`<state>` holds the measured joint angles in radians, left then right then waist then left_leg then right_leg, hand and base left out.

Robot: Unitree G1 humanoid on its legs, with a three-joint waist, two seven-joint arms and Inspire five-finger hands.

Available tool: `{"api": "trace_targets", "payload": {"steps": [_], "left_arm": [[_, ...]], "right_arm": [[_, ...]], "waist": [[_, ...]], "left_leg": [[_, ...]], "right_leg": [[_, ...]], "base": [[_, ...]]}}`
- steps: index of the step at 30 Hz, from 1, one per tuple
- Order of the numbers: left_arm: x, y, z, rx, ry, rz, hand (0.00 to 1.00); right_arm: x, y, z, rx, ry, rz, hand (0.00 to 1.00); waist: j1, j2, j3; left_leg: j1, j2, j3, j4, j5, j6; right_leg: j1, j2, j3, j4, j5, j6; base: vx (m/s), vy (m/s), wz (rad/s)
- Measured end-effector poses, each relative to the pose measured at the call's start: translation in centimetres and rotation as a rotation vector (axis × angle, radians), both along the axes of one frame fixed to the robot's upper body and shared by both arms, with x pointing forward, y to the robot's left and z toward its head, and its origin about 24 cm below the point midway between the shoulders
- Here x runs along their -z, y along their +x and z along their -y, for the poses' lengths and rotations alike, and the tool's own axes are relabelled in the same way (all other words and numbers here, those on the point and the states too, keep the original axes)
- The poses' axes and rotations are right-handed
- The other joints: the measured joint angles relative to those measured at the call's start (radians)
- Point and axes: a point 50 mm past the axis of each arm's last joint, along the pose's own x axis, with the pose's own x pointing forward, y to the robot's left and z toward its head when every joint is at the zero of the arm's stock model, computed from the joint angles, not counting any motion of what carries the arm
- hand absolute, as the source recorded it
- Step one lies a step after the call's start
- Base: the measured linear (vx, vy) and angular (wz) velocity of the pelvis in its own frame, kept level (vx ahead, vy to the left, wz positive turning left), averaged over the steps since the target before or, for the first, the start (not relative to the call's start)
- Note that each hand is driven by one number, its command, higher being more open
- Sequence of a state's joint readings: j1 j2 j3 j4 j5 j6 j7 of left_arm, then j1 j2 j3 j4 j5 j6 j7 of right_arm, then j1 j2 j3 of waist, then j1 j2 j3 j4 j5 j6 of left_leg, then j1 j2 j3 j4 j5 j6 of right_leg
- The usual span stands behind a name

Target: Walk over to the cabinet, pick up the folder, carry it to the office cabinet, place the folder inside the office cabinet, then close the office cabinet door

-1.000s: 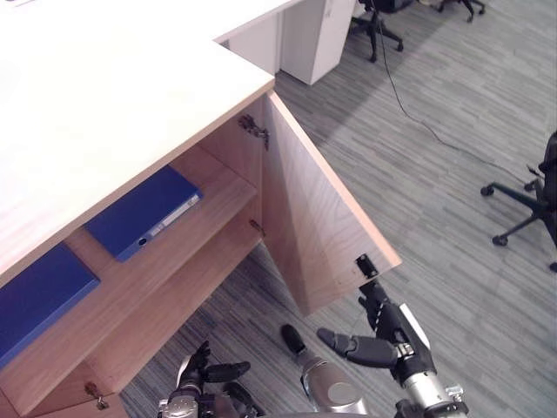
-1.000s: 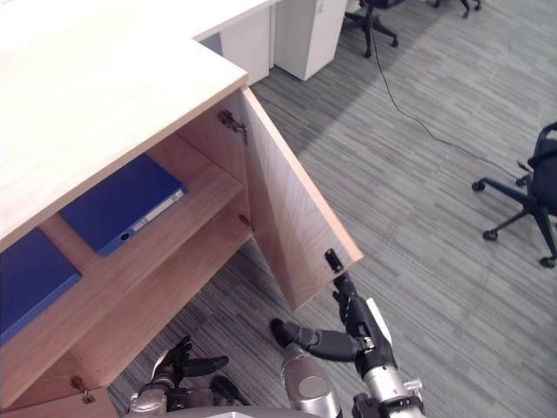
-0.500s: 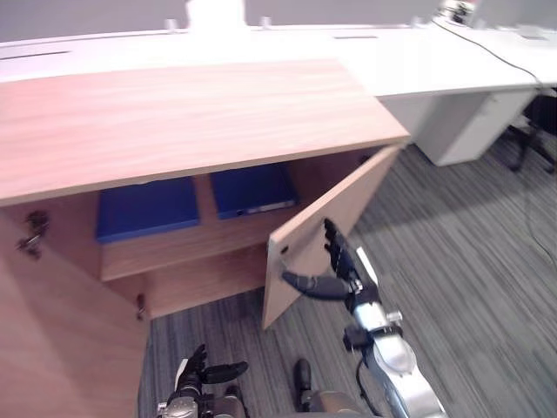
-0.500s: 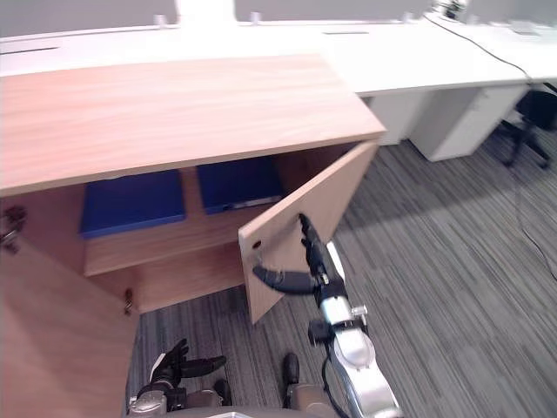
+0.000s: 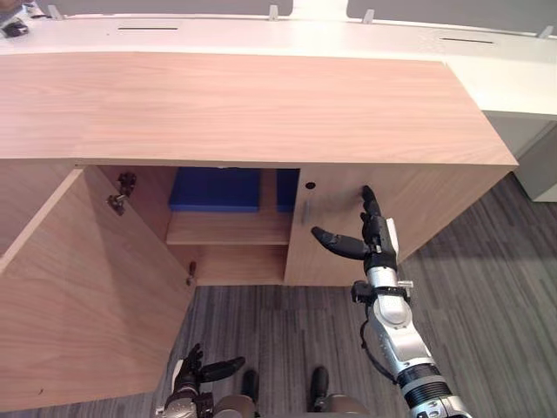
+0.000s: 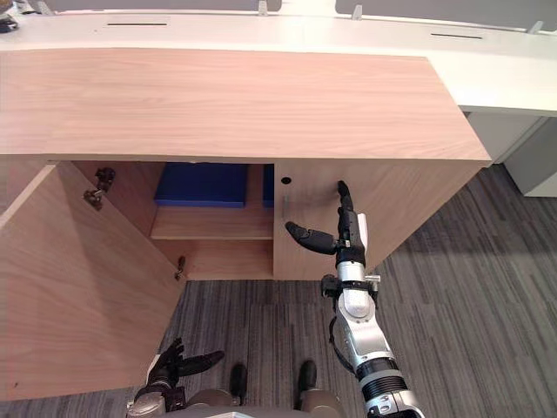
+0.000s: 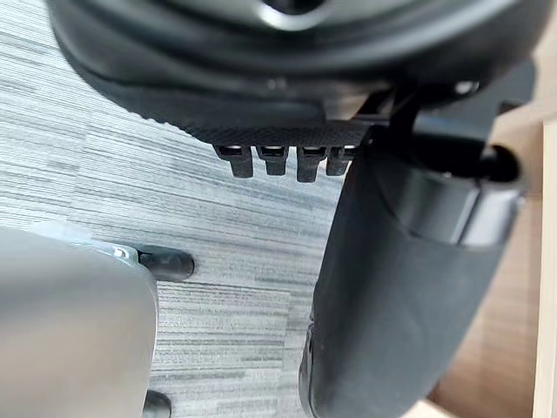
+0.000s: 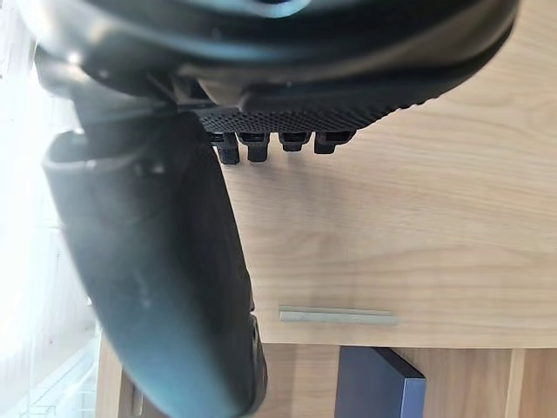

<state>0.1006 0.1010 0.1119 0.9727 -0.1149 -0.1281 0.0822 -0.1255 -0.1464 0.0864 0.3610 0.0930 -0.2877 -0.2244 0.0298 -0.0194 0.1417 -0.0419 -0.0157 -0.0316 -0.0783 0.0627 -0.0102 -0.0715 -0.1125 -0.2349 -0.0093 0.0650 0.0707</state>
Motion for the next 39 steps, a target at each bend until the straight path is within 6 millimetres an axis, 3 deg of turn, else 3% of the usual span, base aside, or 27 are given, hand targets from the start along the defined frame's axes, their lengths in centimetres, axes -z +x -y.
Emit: {"api": "trace_targets", "payload": {"steps": [3,5,6,7,9,10,12,14,16,18,19,20,26,30,33,39], "left_arm": [[-0.1,-0.4,-0.3,-0.066,-0.015,0.012,1.0],[-0.2,-0.9,-0.9,-0.127,-0.02,0.028,1.0],[-0.5,-1.0,-1.3,-0.172,-0.026,0.051,1.0],[-0.6,-1.0,-1.5,-0.198,-0.028,0.068,1.0],[-1.3,-1.4,-2.7,-0.338,-0.039,0.136,1.0],[-1.5,-1.7,-3.2,-0.377,-0.037,0.151,1.0],[-2.6,-3.9,-5.7,-0.54,0.007,0.206,1.0],[-3.8,-5.3,-7.8,-0.628,0.061,0.256,1.0],[-5.7,-4.9,-9.5,-0.651,0.103,0.353,1.0],[-6.6,-4.2,-10.0,-0.638,0.115,0.402,1.0],[-10.5,-1.7,-11.9,-0.551,0.183,0.58,1.0],[-11.0,-1.5,-12.2,-0.538,0.202,0.602,1.0],[-12.6,-0.5,-13.7,-0.495,0.26,0.64,1.0],[-15.8,2.5,-15.4,-0.359,0.365,0.732,1.0],[-15.9,3.6,-14.4,-0.324,0.355,0.756,1.0],[-14.8,1.9,-14.2,-0.349,0.383,0.694,1.0]], "right_arm": [[1.1,-0.3,1.4,0.041,-0.009,-0.052,1.0],[3.8,-1.4,2.6,0.063,-0.017,-0.192,1.0],[6.5,-3.1,3.6,0.094,-0.013,-0.338,1.0],[7.9,-4.2,4.1,0.114,-0.007,-0.413,1.0],[12.8,-10.2,5.4,0.2,0.026,-0.709,1.0],[13.7,-11.6,5.7,0.223,0.038,-0.768,1.0],[15.8,-16.3,6.5,0.332,0.098,-0.933,1.0],[16.2,-18.5,7.2,0.406,0.119,-0.979,1.0],[16.0,-19.5,8.6,0.494,0.13,-0.975,1.0],[15.8,-19.4,8.9,0.518,0.133,-0.959,1.0],[14.1,-15.4,8.9,0.488,0.143,-0.803,1.0],[13.9,-14.9,8.9,0.483,0.143,-0.783,1.0],[14.3,-15.4,8.5,0.447,0.123,-0.813,1.0],[14.6,-15.9,7.7,0.386,0.114,-0.839,1.0],[14.6,-15.8,7.6,0.373,0.117,-0.839,1.0],[14.9,-16.0,7.2,0.349,0.119,-0.857,1.0]], "waist": [[0.01,0.004,0.001],[0.019,0.005,0.001],[0.031,0.008,0.003],[0.038,0.013,0.005],[0.044,0.035,0.018],[0.044,0.046,0.023],[0.048,0.078,0.022],[0.047,0.081,0.02],[0.053,0.078,0.02],[0.062,0.075,0.019],[0.081,0.05,0.005],[0.082,0.048,0.004],[0.084,0.047,0.0],[0.077,0.044,-0.005],[0.074,0.042,-0.006],[0.078,0.038,-0.006]], "left_leg": [[-0.007,-0.004,-0.031,-0.015,0.003,-0.001],[-0.011,-0.008,-0.059,-0.016,0.003,-0.001],[-0.018,-0.01,-0.084,-0.016,0.003,-0.001],[-0.021,-0.012,-0.1,-0.016,0.003,-0.001],[-0.035,-0.018,-0.138,-0.015,0.004,-0.001],[-0.035,-0.02,-0.147,-0.015,0.004,-0.001],[-0.036,-0.023,-0.156,-0.015,0.024,-0.005],[-0.021,-0.026,-0.171,-0.014,0.042,0.002],[-0.008,-0.038,-0.178,-0.009,0.045,0.005],[-0.003,-0.041,-0.179,-0.009,0.045,0.005],[0.021,-0.042,-0.18,-0.009,0.039,0.004],[0.021,-0.043,-0.18,-0.009,0.035,0.005],[0.014,-0.029,-0.194,-0.014,0.036,0.002],[-0.002,-0.015,-0.199,-0.014,0.04,-0.005],[0.0,-0.008,-0.172,-0.01,0.041,-0.003],[0.011,0.0,-0.129,-0.009,0.031,-0.004]], "right_leg": [[0.011,-0.002,-0.035,-0.019,-0.002,0.001],[0.028,-0.003,-0.067,-0.029,-0.005,0.001],[0.037,-0.005,-0.097,-0.03,-0.013,0.004],[0.044,-0.01,-0.112,-0.031,-0.019,0.006],[0.073,-0.018,-0.174,-0.03,-0.038,0.015],[0.081,-0.02,-0.188,-0.03,-0.043,0.016],[0.101,-0.025,-0.226,-0.029,-0.06,0.025],[0.123,-0.031,-0.249,-0.013,-0.064,0.023],[0.147,-0.044,-0.267,-0.007,-0.071,0.018],[0.157,-0.047,-0.269,-0.007,-0.072,0.016],[0.182,-0.05,-0.268,0.006,-0.093,0.005],[0.181,-0.052,-0.265,0.011,-0.106,0.01],[0.171,-0.04,-0.271,0.026,-0.138,0.011],[0.158,-0.024,-0.271,0.027,-0.139,0.003],[0.149,-0.02,-0.245,0.026,-0.129,0.009],[0.139,-0.017,-0.2,0.025,-0.124,0.005]], "base": [[-0.07,0.002,0.44],[-0.03,-0.014,0.6],[0.0,-0.026,0.8],[0.04,-0.029,1.01],[0.08,-0.017,1.14],[0.11,-0.001,0.9],[0.15,0.011,0.49],[0.21,-0.01,0.38],[0.24,0.032,0.52],[0.08,0.05,0.35],[-0.02,0.017,0.23],[-0.08,-0.006,0.16],[-0.09,-0.037,0.07],[-0.03,-0.046,0.02],[0.05,-0.013,-0.25],[0.04,-0.003,-0.2]]}}
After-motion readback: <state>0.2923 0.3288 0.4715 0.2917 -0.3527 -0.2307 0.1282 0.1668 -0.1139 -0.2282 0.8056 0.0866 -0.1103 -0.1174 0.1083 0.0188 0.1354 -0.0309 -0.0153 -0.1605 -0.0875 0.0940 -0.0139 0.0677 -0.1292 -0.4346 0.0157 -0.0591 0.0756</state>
